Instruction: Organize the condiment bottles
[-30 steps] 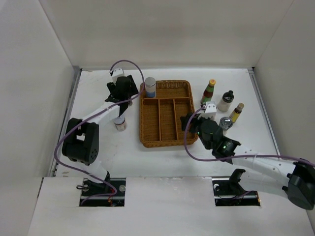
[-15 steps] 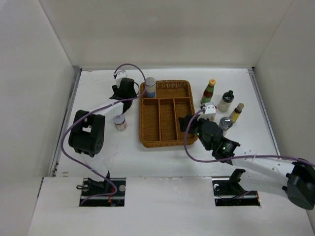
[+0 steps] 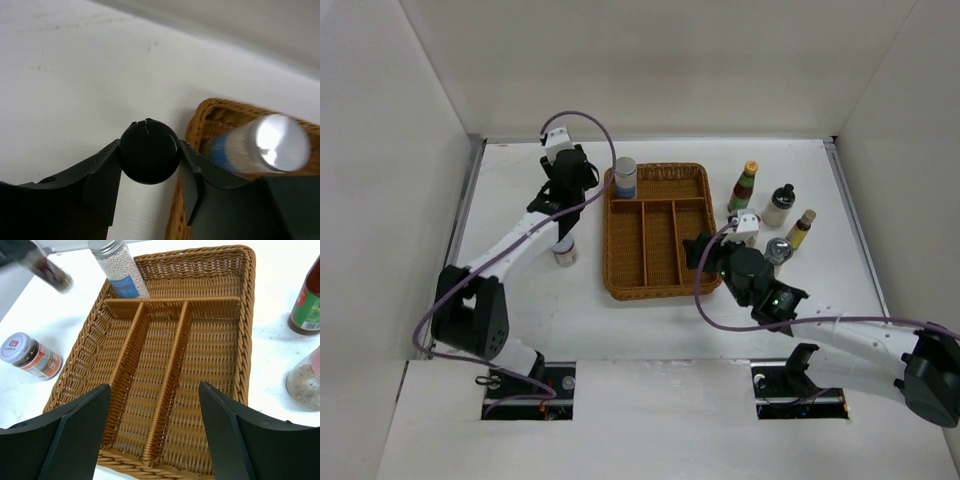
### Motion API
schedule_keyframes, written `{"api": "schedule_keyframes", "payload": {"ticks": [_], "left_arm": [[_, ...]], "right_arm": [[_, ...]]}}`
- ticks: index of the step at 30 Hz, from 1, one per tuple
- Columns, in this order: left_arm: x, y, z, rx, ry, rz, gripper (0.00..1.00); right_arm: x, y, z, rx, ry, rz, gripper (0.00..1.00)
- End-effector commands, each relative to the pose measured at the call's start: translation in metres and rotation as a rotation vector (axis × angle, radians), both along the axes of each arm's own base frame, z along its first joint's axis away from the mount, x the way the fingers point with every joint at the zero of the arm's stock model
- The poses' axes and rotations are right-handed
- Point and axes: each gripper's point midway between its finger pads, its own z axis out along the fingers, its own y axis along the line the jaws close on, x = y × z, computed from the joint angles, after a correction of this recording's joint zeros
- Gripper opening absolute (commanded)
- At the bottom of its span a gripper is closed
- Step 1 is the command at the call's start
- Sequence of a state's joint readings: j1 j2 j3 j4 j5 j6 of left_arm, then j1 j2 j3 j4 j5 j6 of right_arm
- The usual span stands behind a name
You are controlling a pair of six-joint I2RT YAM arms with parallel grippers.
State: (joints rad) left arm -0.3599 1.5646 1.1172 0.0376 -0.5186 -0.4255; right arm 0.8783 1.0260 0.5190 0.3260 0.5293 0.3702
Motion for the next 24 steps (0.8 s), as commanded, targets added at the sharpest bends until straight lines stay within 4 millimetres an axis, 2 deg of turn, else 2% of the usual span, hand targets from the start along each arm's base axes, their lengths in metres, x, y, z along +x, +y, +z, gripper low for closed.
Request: {"api": "schedule_keyframes", "payload": {"ticks": [1, 7, 11, 15, 17, 24], "left_arm": [[-0.017, -0.017, 0.054, -0.034, -0.130, -0.046, 0.37], [-0.048, -0.077, 0.050, -0.041, -0.117, -0.187, 0.37], [-0.054, -0.111, 0.044, -0.044, -0.111, -0.244, 0.37], [-0.054, -0.130, 0.030, -0.023, -0.090, -0.269, 0.37], [-0.050, -0.137, 0.016, 0.005, -0.074, -0.263, 0.36], [-0.034, -0.146, -0.032, 0.075, -0.026, -0.248, 0.36]], "right_arm": [[-0.002, 0.004, 0.022, 0.071, -0.059, 0.018, 0.77], [-0.004, 0.000, 0.026, 0.085, -0.070, 0.012, 0.77], [-0.006, -0.004, 0.028, 0.092, -0.077, 0.003, 0.77], [-0.008, -0.007, 0.029, 0.102, -0.080, 0.001, 0.77], [-0.008, -0.007, 0.028, 0.102, -0.079, 0.001, 0.77], [-0.008, -0.008, 0.028, 0.104, -0.079, -0.001, 0.78]]}}
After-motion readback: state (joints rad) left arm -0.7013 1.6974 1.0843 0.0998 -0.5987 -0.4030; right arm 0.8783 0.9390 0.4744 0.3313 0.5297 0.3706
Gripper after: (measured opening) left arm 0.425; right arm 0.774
